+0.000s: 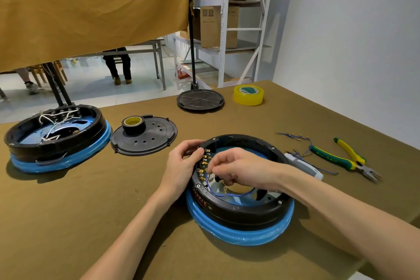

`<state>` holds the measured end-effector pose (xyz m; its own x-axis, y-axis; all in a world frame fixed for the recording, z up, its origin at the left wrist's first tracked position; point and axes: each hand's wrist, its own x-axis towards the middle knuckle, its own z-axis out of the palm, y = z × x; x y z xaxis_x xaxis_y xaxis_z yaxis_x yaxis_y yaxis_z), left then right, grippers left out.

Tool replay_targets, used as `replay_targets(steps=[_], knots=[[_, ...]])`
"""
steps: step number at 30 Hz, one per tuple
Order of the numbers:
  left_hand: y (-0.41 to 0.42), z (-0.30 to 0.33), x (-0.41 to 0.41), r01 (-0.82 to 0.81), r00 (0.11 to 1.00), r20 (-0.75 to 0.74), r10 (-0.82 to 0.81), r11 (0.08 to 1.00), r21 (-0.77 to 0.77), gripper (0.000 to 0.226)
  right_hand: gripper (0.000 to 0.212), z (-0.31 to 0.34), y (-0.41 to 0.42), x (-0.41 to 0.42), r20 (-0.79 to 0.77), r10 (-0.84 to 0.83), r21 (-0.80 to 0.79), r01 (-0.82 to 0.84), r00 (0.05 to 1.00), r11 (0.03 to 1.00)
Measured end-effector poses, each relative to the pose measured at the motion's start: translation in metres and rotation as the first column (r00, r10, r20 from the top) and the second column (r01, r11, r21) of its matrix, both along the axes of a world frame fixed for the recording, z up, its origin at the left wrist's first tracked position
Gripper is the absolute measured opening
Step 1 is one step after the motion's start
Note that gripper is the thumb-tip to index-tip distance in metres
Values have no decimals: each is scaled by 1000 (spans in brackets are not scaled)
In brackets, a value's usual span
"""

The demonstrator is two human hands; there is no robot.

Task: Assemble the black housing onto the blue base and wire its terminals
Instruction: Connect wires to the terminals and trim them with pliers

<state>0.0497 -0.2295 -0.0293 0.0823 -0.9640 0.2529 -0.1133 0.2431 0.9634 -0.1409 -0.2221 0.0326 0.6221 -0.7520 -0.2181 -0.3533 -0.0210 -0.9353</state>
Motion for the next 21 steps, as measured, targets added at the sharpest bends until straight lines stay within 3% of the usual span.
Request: replay_targets(steps=[2,6,16,21], knots=[[0,0,0,-3,1000,15,3,1000,0,23,18,-1,0,-1,-27,33,-65,-34,999,997],[1,1,1,-4,999,36,3,1000,9,24,17,-4,-3,-3,66,-40,-135,48,997,990],[2,1,1,-7,1000,26,6,999,40,25,12,-13,-5,0,-91,-133,-313,99,987,945],[2,2,0,-7,1000,25,6,999,50,25,8,-10,-4,-2,-51,-151,-311,128,987,942]])
